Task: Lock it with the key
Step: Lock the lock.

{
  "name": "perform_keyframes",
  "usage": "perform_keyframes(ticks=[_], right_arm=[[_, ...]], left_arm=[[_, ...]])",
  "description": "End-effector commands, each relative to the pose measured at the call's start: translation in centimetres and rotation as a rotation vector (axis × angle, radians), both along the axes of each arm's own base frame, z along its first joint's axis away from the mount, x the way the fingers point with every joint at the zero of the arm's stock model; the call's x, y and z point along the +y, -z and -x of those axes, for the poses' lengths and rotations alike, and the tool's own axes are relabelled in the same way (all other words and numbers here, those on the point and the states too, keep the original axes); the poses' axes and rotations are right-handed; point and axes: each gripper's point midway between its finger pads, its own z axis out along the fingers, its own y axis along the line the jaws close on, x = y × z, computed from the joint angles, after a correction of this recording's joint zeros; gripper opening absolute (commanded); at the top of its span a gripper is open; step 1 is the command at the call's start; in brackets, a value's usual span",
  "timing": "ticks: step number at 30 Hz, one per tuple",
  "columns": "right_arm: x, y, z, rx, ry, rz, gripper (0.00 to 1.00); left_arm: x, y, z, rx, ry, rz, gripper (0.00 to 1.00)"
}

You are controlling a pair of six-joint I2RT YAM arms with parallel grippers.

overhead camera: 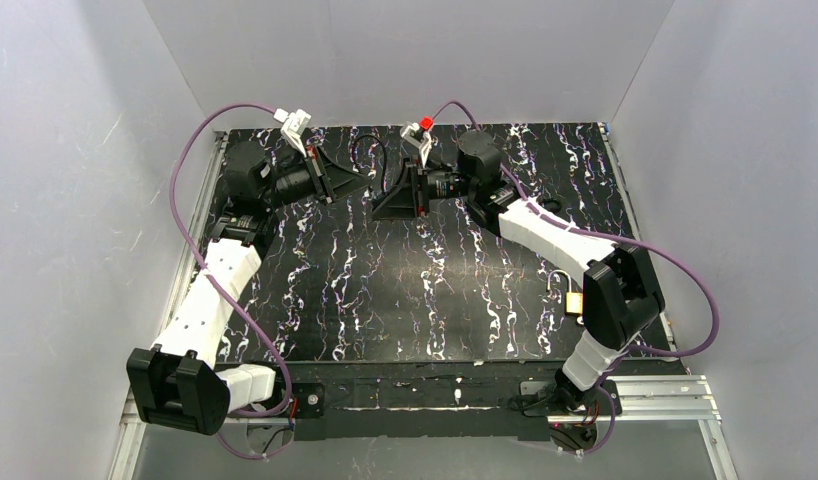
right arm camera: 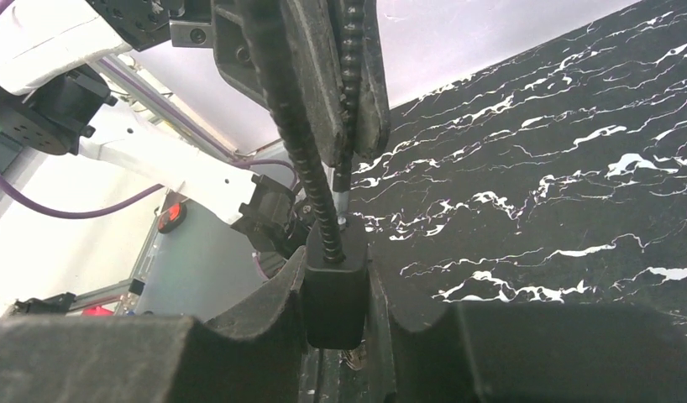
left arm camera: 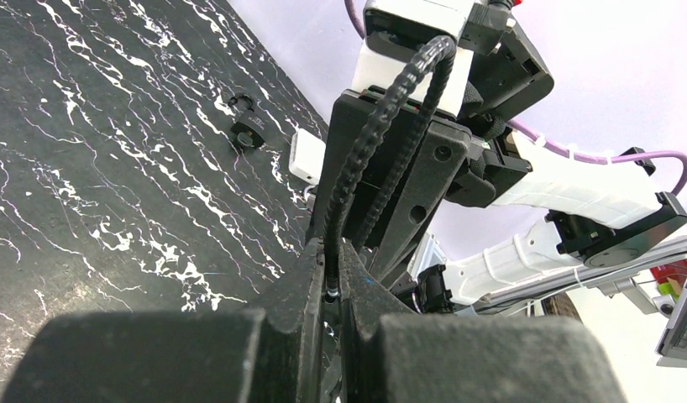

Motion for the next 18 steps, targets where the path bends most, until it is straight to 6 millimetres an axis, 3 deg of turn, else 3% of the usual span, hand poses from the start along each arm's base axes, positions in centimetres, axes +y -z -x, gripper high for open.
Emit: perform_keyframes(ticks=[1, 9, 14, 18], right_arm=[[-0.3, -3.2, -0.3, -0.083, 0.016, -0.098, 0.01], [-1.1, -4.4, -1.7, -0.066, 0.057, -0.148, 0.01], [-0.5, -4.2, -0.9, -0.069, 0.018, -0.149, 0.01], [-0.7, -4.9, -1.1, -0.105, 0.024, -0.134, 0.01]], left_arm=[[-0.8, 0.0, 2.3, -0.001, 0.084, 0.003, 0.0], [-0.9, 0.5, 2.8, 0.013, 0.102, 0.003, 0.0], [-1.9, 0.7, 3.2, 0.019, 0.139, 0.001, 0.0], [-2.4, 3.0, 4.1, 0.086, 0.176, -0.008, 0.0]])
